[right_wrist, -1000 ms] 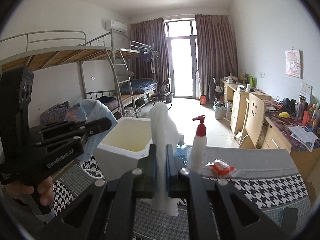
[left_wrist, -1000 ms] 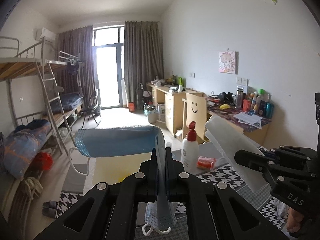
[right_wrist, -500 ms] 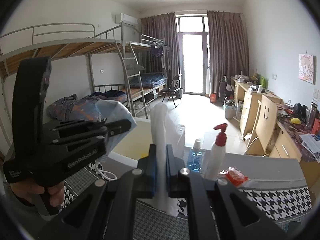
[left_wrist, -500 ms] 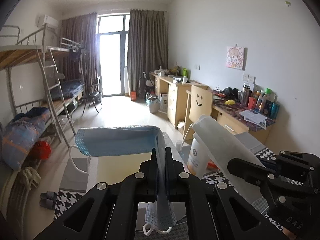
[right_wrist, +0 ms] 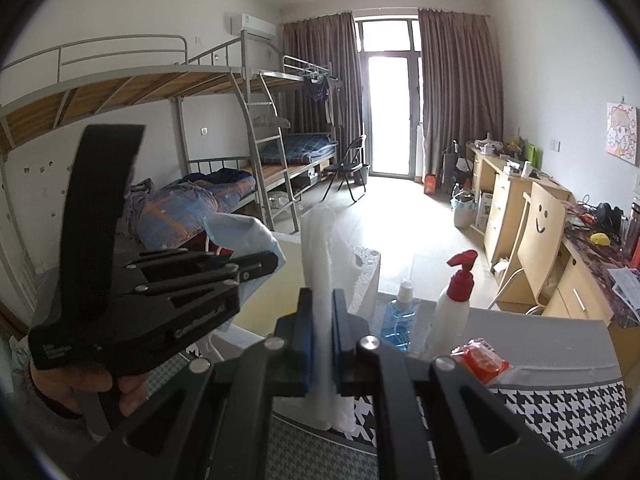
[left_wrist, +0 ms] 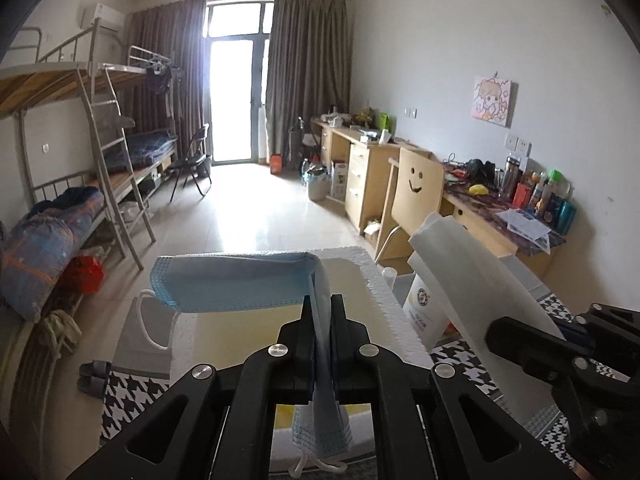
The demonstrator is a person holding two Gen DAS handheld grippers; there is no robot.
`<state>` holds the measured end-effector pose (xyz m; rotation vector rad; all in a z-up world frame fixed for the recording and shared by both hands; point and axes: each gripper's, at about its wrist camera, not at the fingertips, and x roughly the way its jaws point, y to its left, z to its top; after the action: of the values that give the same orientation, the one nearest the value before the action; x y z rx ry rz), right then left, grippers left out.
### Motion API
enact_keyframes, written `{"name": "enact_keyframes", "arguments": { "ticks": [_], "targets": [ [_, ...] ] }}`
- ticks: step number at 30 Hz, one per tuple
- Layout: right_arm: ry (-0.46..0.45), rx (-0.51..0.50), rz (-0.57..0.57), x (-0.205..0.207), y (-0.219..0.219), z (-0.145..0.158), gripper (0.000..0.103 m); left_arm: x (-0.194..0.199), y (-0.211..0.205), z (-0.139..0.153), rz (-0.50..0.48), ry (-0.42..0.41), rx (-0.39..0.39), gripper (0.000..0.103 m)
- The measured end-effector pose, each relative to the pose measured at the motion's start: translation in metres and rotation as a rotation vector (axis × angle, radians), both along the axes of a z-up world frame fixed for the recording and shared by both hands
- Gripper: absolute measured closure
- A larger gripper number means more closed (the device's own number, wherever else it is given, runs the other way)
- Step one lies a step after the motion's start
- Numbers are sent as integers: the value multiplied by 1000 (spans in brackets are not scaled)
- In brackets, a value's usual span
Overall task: Organize soft objects
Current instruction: 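Open the left gripper to drop the blue mask into the box, then open the right gripper to drop the white tissue into the box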
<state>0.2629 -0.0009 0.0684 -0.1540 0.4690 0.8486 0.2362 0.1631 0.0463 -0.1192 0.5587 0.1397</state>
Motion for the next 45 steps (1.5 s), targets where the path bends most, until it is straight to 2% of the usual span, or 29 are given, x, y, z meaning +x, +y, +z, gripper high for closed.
{"name": "enact_keyframes", "arguments": {
  "ticks": [2, 4, 6, 7, 9, 21, 33, 42, 43, 45],
  "targets": [
    [3, -4, -2, 1, 1, -1, 92, 5, 2, -4, 0, 18, 0, 83],
    [5, -7, -6, 3, 1, -2, 92, 7, 6, -6, 14, 27, -6, 55],
    [8, -8, -9, 4, 1, -2, 92, 4, 11, -6, 22, 20, -22, 36],
    [7, -9, -10, 3, 2, -1, 92, 2, 12, -5, 29, 13, -23, 28],
    [3, -12, -11, 3, 2, -1, 92, -2, 13, -2, 51, 4, -4, 20],
    [2, -24, 14, 9, 19, 0, 92, -34, 31, 12, 153, -61, 15, 5],
    [27, -41, 69, 12, 46, -6, 92, -57, 46, 15, 222, -99, 30, 2],
    [64, -65, 68, 23, 63, -16, 91, -67, 51, 11, 247, -90, 40, 1],
    [67, -67, 69, 23, 64, -18, 86, -68, 52, 11, 245, -91, 38, 1],
    [75, -66, 71, 25, 65, -20, 66, -71, 53, 10, 243, -92, 33, 1]
  ]
}}
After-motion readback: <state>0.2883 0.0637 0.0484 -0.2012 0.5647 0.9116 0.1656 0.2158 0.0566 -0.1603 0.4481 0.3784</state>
